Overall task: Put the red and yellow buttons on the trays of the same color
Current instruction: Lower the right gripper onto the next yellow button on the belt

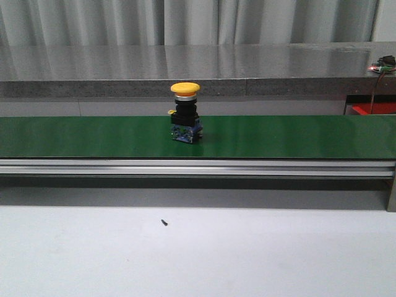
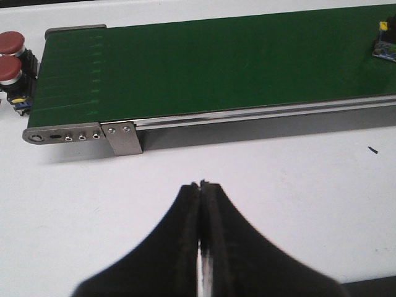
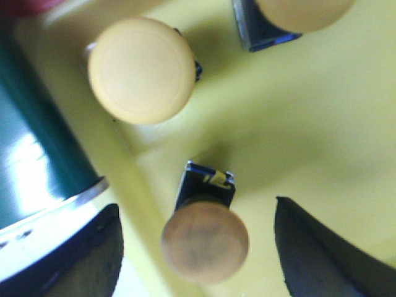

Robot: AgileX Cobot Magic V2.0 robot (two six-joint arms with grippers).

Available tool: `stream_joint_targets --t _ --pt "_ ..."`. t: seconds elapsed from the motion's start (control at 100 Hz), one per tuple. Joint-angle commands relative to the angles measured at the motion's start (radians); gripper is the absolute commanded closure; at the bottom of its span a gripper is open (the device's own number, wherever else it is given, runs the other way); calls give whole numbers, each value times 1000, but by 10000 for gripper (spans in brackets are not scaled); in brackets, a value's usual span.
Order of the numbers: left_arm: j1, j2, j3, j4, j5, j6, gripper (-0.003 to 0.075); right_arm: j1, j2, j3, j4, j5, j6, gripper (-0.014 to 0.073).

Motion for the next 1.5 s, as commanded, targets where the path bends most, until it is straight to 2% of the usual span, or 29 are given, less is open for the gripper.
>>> stream_joint_targets --t 0.0,0.19,0.37,0.61,0.8,1.03,1.24,1.49 --pt "-6 3 -25 -25 -53 3 740 0 -92 -27 -2 21 -9 74" --pt "-6 3 -25 -25 -53 3 740 67 -184 -88 -3 108 -33 74" --pt "-6 3 -25 -25 -53 3 740 213 -198 -182 -3 185 -43 74" --pt "-6 3 -25 -25 -53 3 740 403 -162 -303 -1 198 -43 74" --pt "-6 3 -25 -25 -53 3 740 524 -93 -405 14 215 -188 74" --pt "-6 3 -25 -25 -53 3 740 546 -5 -491 116 220 -464 74" --pt "-6 3 -25 -25 -53 3 740 546 67 -545 182 205 -599 76" --pt "-6 3 -25 -25 -53 3 740 546 144 -563 325 188 -753 76"
